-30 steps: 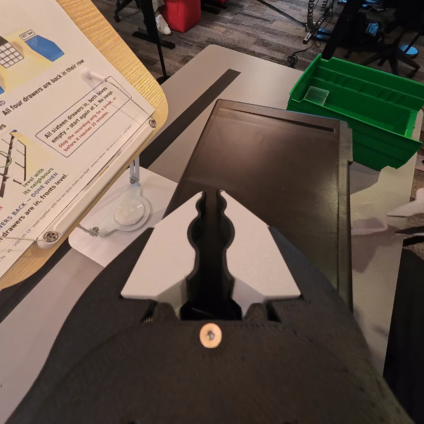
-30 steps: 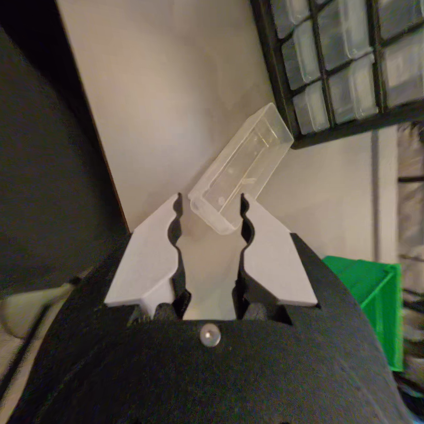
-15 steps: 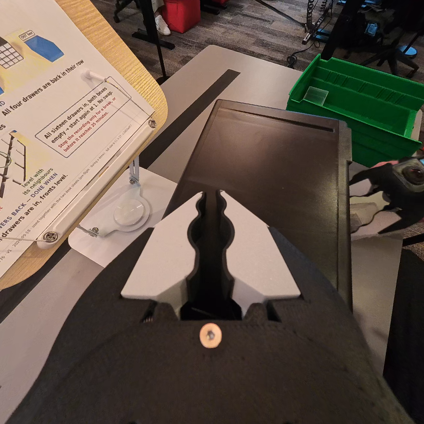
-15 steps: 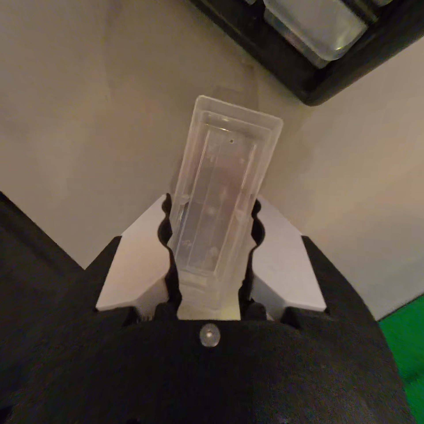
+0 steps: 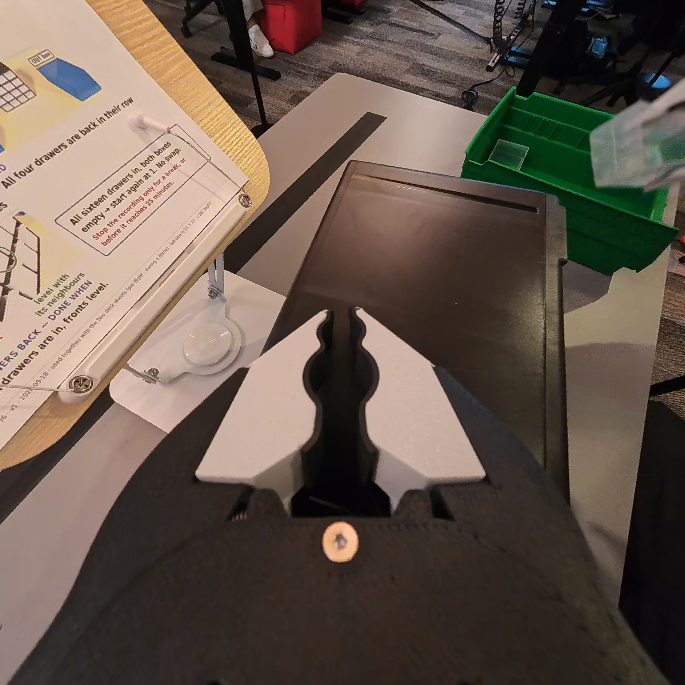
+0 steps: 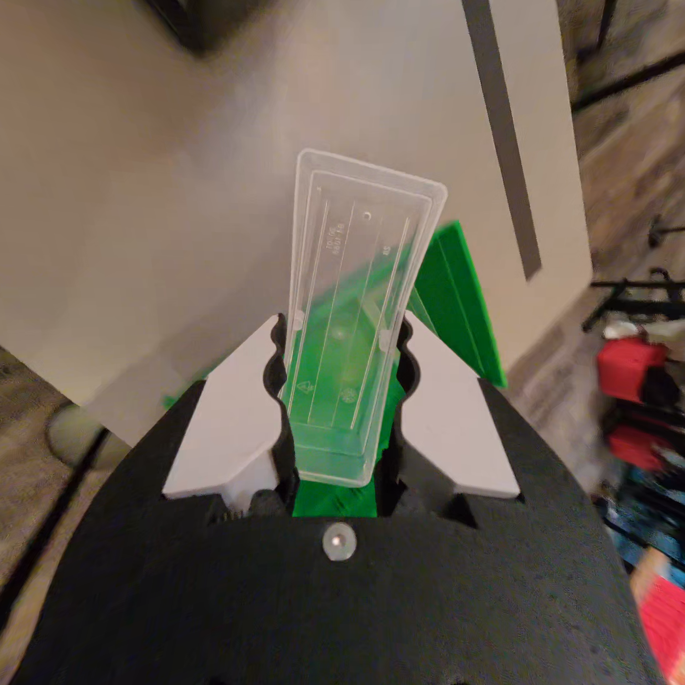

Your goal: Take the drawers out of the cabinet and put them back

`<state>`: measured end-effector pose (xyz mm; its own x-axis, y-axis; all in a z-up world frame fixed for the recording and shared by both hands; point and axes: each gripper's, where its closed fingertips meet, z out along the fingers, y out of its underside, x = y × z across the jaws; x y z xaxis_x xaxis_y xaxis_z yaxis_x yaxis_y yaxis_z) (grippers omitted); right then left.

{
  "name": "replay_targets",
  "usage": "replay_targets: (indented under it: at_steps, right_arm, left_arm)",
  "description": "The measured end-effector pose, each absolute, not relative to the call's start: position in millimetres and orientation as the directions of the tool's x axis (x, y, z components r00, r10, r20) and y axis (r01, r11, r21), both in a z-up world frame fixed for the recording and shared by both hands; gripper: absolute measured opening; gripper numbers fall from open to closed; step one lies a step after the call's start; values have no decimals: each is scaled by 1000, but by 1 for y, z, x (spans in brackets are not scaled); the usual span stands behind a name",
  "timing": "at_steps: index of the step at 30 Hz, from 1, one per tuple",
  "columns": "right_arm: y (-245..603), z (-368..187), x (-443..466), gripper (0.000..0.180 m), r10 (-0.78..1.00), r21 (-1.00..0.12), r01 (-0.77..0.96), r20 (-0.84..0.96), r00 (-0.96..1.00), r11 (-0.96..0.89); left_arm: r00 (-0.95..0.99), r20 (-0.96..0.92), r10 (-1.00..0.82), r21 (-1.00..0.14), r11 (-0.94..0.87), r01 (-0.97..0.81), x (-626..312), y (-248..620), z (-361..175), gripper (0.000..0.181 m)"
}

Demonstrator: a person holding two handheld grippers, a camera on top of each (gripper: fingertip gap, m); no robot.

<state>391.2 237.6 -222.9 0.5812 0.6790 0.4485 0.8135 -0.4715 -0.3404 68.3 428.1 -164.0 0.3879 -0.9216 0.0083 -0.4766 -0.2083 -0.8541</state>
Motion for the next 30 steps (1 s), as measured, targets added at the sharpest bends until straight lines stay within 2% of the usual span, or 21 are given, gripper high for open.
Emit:
replay_targets:
  at_steps: [3, 8, 14, 19, 25, 27, 30]
  right_arm:
    - [239, -237, 454, 59, 730, -175, 857, 458, 507, -485]
    - [234, -296, 505, 59, 841, 40, 890, 347, 414, -454]
    - [237, -351, 509, 62, 908, 110, 922, 252, 336, -372]
    - [255, -374, 522, 67, 916, 218, 916, 300, 267, -338]
    - [278, -363, 540, 74, 877, 284, 879, 409, 251, -384]
    - [285, -357, 548, 86, 852, 303, 858, 461, 249, -414]
    - [292, -344, 554, 80, 789, 262, 826, 531, 308, -498]
  left_arm:
    - [390, 9, -921, -854, -210, -476, 68, 428, -164, 8]
    - [392, 10, -920, -854, -212, -475, 68, 428, -164, 8]
    - [392, 10, -920, -853, -212, -478, 68, 429, -164, 8]
    - [394, 10, -919, -853, -213, -477, 68, 429, -164, 8]
    - [394, 10, -919, -853, -213, -476, 68, 429, -164, 8]
    - [394, 10, -919, -853, -213, -476, 68, 429, -164, 8]
    - [393, 9, -919, -854, -212, -475, 68, 429, -164, 8]
